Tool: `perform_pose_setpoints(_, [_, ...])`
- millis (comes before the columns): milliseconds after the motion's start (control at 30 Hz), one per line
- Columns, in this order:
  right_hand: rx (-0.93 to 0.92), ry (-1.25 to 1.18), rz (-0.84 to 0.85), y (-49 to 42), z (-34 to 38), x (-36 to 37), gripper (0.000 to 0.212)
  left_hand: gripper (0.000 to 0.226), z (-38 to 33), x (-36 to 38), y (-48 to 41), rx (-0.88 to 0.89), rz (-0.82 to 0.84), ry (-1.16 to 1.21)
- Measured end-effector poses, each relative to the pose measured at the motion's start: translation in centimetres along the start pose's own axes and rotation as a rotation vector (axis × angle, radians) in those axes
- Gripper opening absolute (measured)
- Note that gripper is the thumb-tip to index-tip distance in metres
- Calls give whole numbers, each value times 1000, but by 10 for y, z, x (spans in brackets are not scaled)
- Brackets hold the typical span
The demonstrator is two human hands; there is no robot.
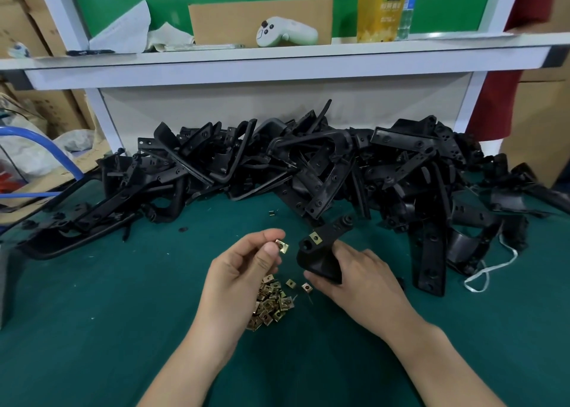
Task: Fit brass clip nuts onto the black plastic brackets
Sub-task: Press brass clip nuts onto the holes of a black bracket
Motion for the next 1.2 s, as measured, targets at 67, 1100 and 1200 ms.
perform_pose_setpoints(67, [-2, 11, 23, 0, 0, 2, 41, 31, 3, -1, -1, -17, -15, 13])
perform_pose_setpoints(1100, [-107, -63, 136, 5, 9, 9, 58, 19, 19, -13, -6, -122, -178, 276])
perform_pose_setpoints(1200, [-137, -107, 175, 5, 18, 9, 49, 27, 15, -14, -4, -80, -192, 138])
Point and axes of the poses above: each hand's wrist, its own y-axis away from the middle knuckle, its own x-axis out of the palm, z = x × y, the point moved 7 cm from there along -y, towards the middle knuckle
